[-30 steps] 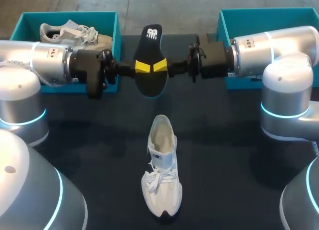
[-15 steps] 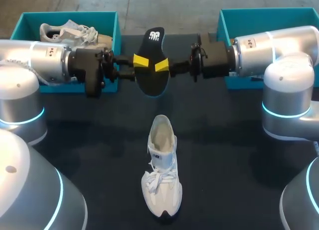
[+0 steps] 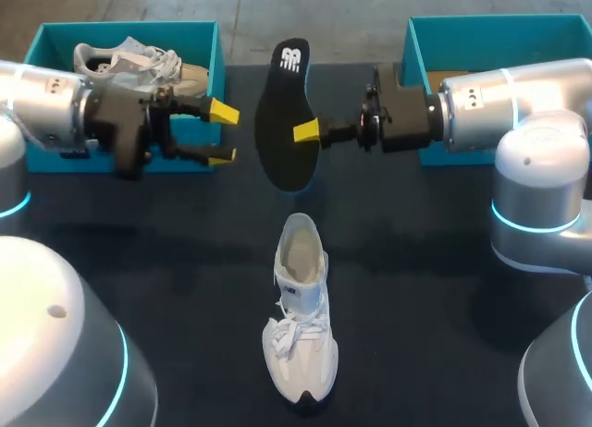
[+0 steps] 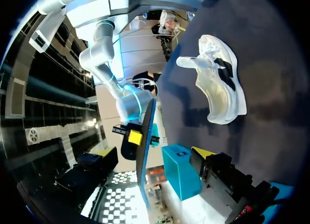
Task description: Take the shoe out of the shoebox, open the shoe tongue, remove and reinsert the insole, then place the shoe into the shoebox
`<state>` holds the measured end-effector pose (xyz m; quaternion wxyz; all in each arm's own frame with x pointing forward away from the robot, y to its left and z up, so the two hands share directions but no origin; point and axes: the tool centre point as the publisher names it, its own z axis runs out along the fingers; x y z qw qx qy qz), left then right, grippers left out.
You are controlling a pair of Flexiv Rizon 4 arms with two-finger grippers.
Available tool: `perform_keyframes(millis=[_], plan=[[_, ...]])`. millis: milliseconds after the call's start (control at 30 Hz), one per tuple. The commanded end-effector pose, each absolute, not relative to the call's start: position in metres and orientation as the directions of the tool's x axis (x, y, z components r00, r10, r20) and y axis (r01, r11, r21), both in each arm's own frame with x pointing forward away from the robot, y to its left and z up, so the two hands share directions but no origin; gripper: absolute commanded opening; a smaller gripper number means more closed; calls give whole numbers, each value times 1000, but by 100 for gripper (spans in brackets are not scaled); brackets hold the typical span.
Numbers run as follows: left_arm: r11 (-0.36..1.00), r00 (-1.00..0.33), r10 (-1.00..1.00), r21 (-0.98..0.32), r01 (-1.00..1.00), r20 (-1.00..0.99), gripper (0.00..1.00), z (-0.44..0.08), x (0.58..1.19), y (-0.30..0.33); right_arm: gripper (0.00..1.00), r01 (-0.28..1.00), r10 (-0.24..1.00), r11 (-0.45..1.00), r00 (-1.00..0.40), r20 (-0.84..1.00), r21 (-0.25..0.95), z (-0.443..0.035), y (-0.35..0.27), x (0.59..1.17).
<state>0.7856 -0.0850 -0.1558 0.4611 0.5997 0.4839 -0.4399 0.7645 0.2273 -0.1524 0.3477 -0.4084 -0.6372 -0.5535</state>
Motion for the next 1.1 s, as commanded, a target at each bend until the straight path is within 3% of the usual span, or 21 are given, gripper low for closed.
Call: perform_keyframes(millis=[33,667,833,1100], plan=[[-97,118,218,99,990,-969,100,-152,779,-74,0,895,138,51,-446,884,444,-154,228,761],[-98,140,265,118,988,-954,100,-156,777,-71,0,901,159,30,-432,888,433,-157,227,759],[24,8,436,20,1000,-900,100,-166,764,-84,0,875,177,12,-478,860,484,-167,230,753],[136,-221,534,-175,975,-816,100,-182,757,-80,0,824,207,4,-555,806,566,-172,227,745]])
